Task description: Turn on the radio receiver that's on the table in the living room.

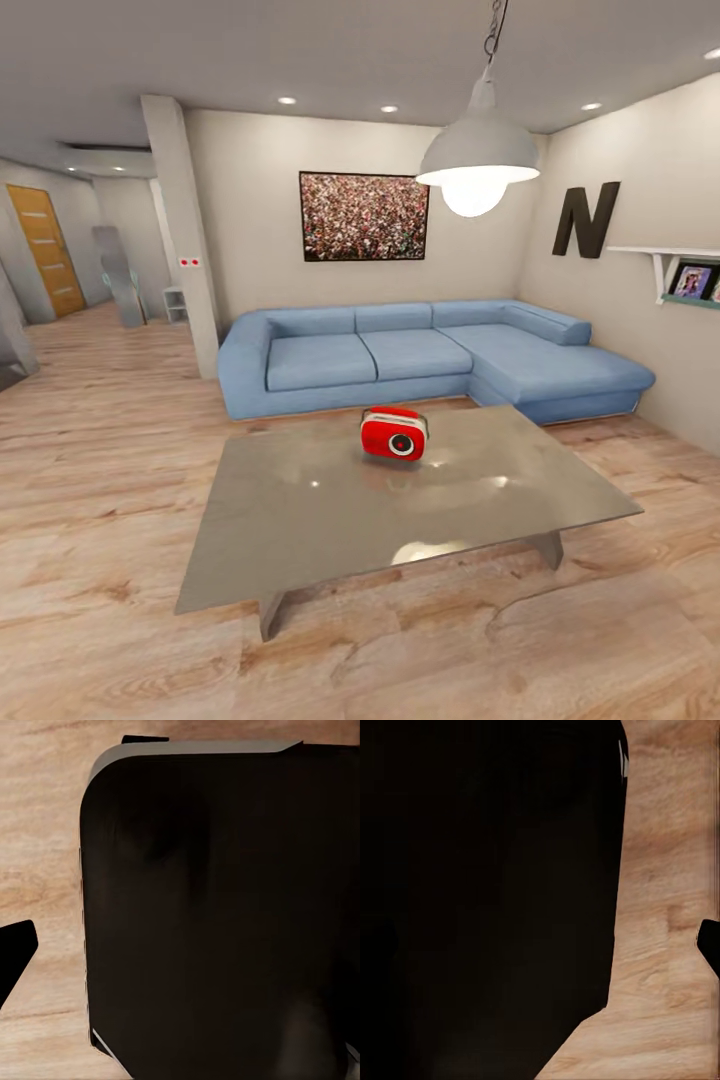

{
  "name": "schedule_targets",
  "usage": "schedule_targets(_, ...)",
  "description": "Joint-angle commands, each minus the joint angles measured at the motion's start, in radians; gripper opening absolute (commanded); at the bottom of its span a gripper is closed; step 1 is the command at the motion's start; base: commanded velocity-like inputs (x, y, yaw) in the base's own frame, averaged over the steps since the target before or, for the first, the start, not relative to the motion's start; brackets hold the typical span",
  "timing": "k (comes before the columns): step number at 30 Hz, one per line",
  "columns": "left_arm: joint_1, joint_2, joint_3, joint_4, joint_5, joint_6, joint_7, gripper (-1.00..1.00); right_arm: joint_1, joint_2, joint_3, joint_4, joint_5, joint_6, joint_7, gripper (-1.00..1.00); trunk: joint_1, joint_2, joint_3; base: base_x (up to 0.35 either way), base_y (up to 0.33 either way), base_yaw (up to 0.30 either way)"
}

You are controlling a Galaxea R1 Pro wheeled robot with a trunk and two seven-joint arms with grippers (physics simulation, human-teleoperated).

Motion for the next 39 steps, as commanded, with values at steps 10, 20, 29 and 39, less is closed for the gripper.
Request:
schedule_targets(10,0.000,-0.006,0.000,0.000,0.000,0.000,0.000,1.00,0.000,0.000,0.002,0.000,0.000,0.000,0.000,1.00,0.000,0.000,0.000,0.294,-0.195,0.000)
schedule_targets(20,0.000,-0.006,0.000,0.000,0.000,0.000,0.001,1.00,0.000,0.000,0.002,0.000,0.001,0.000,0.001,1.00,0.000,0.000,0.000,0.292,-0.209,0.000)
schedule_targets(29,0.000,-0.006,0.000,0.000,0.000,0.001,0.001,1.00,0.000,0.000,0.003,0.000,0.001,0.000,0.002,1.00,0.000,0.000,0.000,0.294,-0.160,0.000)
schedule_targets(39,0.000,-0.006,0.000,0.000,0.000,0.002,0.002,1.00,0.000,0.000,0.005,0.000,0.001,0.000,0.002,1.00,0.000,0.000,0.000,0.298,-0.107,0.000)
